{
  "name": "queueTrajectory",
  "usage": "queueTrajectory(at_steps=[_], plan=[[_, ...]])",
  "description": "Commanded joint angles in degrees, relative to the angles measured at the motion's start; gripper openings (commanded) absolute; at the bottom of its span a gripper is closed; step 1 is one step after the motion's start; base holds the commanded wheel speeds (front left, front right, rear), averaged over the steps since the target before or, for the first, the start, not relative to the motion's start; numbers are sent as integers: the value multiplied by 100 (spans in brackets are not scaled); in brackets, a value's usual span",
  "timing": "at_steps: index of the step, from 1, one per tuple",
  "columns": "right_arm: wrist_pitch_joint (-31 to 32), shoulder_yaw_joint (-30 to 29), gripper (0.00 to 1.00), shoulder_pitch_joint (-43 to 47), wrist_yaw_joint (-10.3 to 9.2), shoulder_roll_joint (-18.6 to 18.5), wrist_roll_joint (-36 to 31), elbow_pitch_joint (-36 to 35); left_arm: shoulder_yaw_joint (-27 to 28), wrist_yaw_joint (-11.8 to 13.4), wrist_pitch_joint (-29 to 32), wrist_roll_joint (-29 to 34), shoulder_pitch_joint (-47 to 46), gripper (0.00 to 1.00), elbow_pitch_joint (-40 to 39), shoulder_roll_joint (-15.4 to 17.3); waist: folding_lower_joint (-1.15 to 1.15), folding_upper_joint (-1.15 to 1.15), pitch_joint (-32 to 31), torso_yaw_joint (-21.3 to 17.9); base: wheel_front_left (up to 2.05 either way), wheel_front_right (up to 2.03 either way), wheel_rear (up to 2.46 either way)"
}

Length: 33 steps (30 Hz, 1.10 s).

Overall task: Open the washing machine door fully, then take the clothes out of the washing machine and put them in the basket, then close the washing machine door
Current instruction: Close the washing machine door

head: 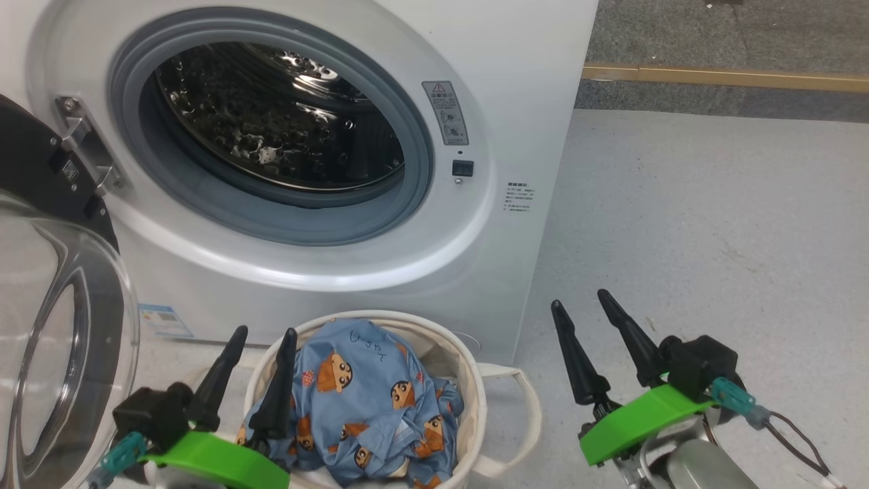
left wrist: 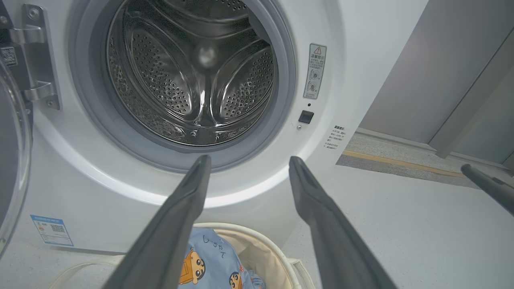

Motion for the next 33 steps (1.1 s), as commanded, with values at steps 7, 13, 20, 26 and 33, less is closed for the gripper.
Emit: queueTrajectory(at_steps=[7, 13, 20, 26, 33], plan=[[11, 38, 100, -81, 7, 44, -40, -234, 225, 52, 1, -38, -239, 100, -177, 135, 0, 0, 12, 24, -87, 100, -13], [14, 39, 100, -77, 7, 31, -27, -251, 225, 92, -10, -63, -232, 100, -136, 132, 0, 0, 13, 56, -176, 188, -12], [3, 73, 100, -53, 7, 29, 9, -247, 211, 137, -42, -34, -212, 100, -115, 170, 0, 0, -13, 116, -201, 213, -12], [-2, 99, 100, -31, 7, 22, 26, -244, 199, 169, -28, -58, -158, 100, -92, 185, 0, 0, -25, 179, -138, 138, 0], [14, 118, 100, -11, 7, 7, 35, -236, 172, 202, -36, -67, -136, 100, -22, 201, 0, 0, -62, 240, -40, 40, 0]])
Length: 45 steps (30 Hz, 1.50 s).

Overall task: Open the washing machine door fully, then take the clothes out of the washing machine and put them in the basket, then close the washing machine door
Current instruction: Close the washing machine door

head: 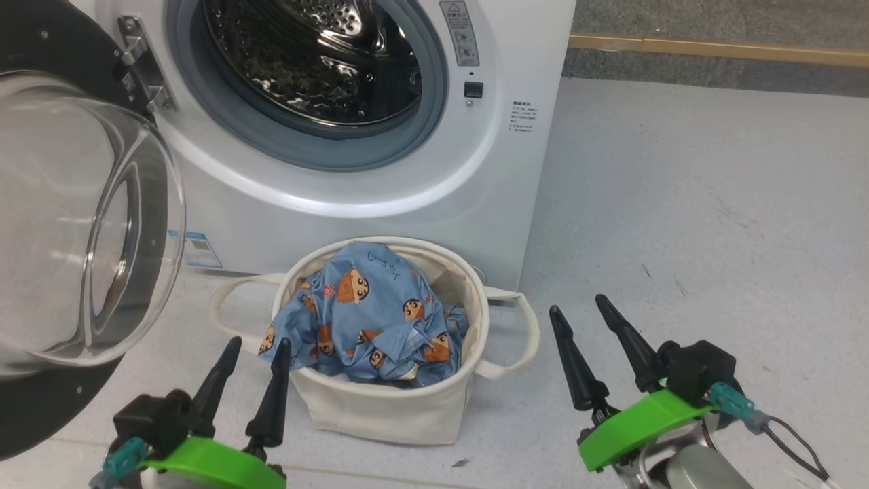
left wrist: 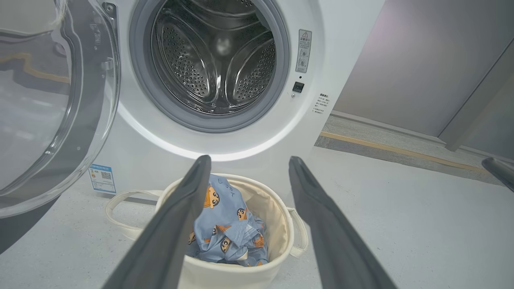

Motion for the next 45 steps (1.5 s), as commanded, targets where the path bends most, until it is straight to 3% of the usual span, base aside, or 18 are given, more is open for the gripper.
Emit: queueTrajectory(at_steps=[1, 12, 18, 34, 45], plan=[[-8, 100, 100, -83, 7, 4, 27, -185, 204, 29, -35, -48, -184, 100, -147, 155, 0, 0, -17, 10, 0, 0, 0], [20, 83, 100, -39, 7, -27, 43, -206, 212, 61, -85, -158, -157, 100, -138, 88, 0, 0, -66, 248, 0, 0, 0], [-4, 94, 100, -123, 7, -82, 84, -211, 176, 390, -146, 190, -112, 100, 53, 186, 0, 0, -37, 664, 0, 0, 0], [-81, 189, 100, -267, 7, -89, 208, -24, 480, 673, -321, 62, 114, 100, -102, 193, 0, 0, -148, 2190, 0, 0, 0], [-58, 778, 100, -1030, 7, -179, 398, 149, 865, 957, -447, -67, 587, 100, -626, 142, 0, 0, 150, 2481, 0, 0, 0]])
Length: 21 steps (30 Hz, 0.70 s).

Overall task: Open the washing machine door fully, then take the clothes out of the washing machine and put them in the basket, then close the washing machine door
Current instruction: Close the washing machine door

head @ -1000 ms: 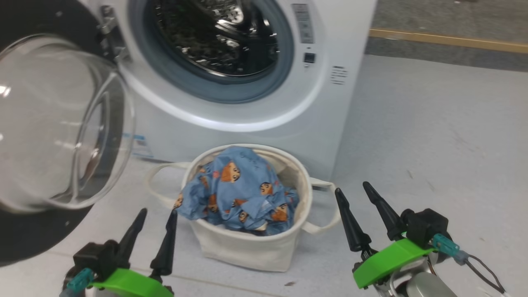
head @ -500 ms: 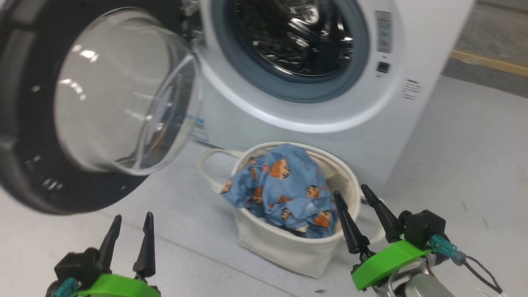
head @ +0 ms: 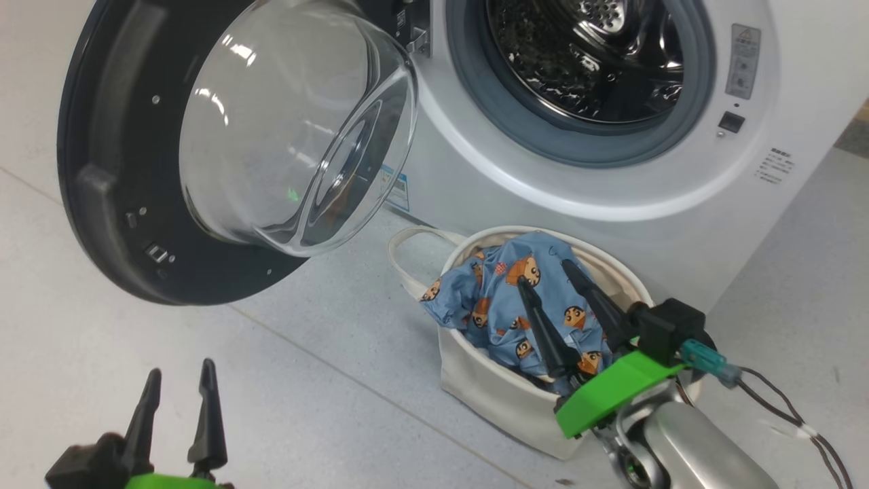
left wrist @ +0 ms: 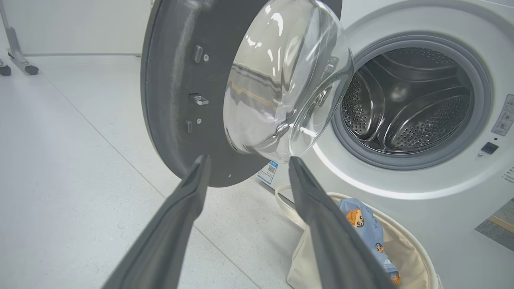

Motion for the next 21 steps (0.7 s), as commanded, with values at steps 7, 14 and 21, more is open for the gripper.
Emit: queueTrajectory(at_steps=[7, 14, 21], plan=[[-93, 475, 100, -493, 7, -43, 270, 85, 378, 135, -111, -30, 123, 100, -461, 3, 0, 0, 72, 54, 0, 0, 0], [-142, 565, 100, -546, 7, -53, 386, 218, 404, 116, -122, -32, 144, 100, -552, 4, 0, 0, 50, 43, 0, 0, 0], [-170, 518, 100, -396, 7, -15, 427, 290, 612, 26, 35, -302, -214, 0, -601, 134, 0, 0, -44, 3, 0, 0, 0]])
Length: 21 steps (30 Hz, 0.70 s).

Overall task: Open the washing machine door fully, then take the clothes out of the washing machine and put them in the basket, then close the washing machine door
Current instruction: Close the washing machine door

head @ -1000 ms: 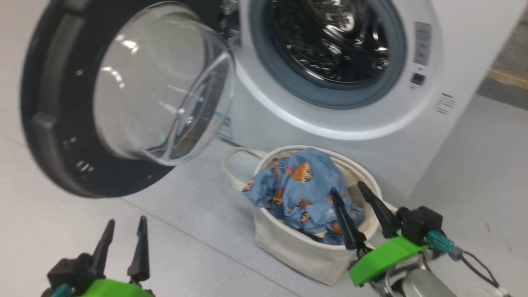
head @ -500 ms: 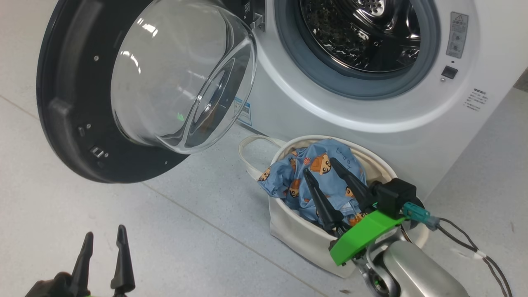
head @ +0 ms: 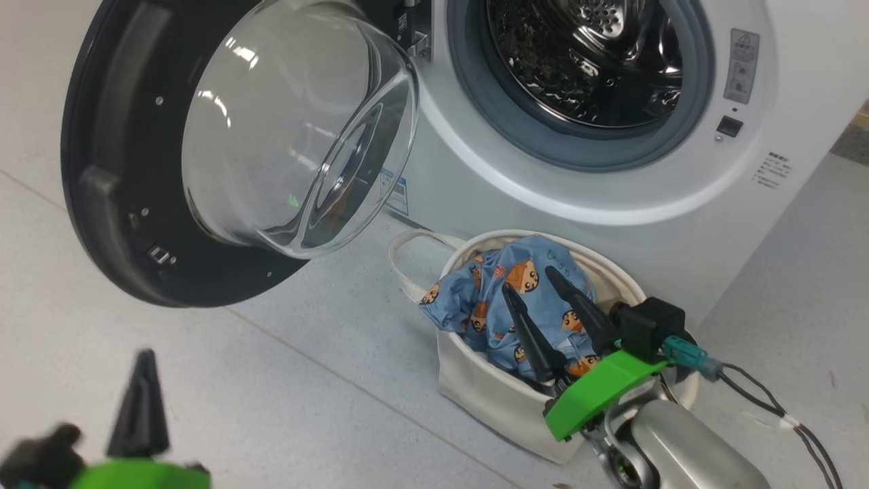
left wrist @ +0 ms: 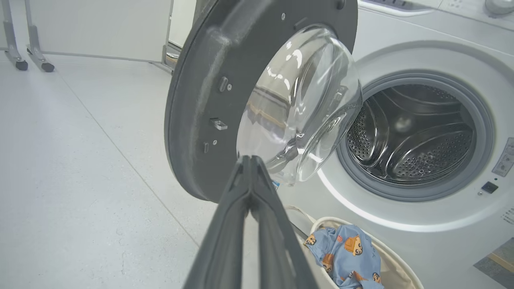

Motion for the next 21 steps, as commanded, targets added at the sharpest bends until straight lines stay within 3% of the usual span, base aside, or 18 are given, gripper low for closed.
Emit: queueTrajectory(at_steps=[1, 10, 21], plan=[[-70, -7, 100, -24, 7, 37, 37, -138, 361, -35, 74, -156, -499, 0, -208, 172, 0, 0, -24, -13, 0, 0, 0], [-76, -238, 100, 314, 7, 93, -41, -177, 1352, -218, 705, -1325, -1832, 0, 476, 668, 0, 0, -170, -112, 0, 0, 0], [-77, -561, 100, 782, 7, 92, -225, -287, 2004, -381, 1553, -2612, -3640, 0, 2639, 938, 0, 0, -391, -375, 0, 0, 0]])
